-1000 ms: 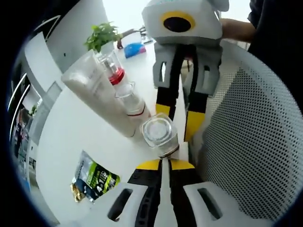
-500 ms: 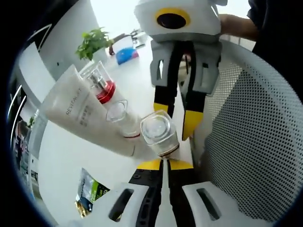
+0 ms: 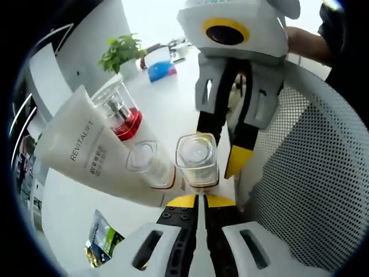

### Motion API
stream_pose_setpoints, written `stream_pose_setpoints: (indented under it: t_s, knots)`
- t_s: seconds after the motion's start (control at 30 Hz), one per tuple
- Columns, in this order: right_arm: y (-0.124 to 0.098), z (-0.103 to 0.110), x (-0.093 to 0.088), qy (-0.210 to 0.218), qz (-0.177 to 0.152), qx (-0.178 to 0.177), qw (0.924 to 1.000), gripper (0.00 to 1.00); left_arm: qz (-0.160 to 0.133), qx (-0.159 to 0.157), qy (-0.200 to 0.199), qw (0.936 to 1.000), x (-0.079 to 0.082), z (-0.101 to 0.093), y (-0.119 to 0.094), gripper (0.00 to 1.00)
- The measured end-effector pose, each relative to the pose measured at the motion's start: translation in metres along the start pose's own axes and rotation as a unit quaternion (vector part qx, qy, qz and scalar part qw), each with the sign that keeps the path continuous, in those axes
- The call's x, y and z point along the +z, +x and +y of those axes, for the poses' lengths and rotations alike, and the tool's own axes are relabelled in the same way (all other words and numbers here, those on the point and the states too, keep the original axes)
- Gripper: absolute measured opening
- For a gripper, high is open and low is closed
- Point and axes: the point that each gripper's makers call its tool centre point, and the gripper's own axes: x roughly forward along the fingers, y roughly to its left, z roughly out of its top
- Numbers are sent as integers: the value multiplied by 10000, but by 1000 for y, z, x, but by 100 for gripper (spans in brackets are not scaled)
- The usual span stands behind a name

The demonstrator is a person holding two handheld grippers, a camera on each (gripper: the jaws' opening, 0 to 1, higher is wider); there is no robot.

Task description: Arrange the skincare products in the storage area until every visible bottle or jar stands upright without overlapping.

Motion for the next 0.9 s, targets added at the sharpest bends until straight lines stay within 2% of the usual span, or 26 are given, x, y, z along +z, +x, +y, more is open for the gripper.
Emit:
stream_pose_setpoints:
  t_s: [0.4, 0.6, 0.73, 0.9]
  knots:
    - [-3, -7, -7, 159, 50, -118, 9998, 13, 6, 153, -611, 9980, 3, 3, 8, 0]
    - [-6, -13, -11, 262, 70, -194, 9994, 13, -86, 144, -1025, 9946, 7, 1, 12, 0]
    - [-7, -17, -14, 353, 95, -282, 9989, 13, -137, 245, -1131, 9932, 10, 3, 14, 0]
    - [-8, -22, -18, 484, 111, -388, 9980, 13, -230, 227, -1291, 9911, 15, 3, 17, 0]
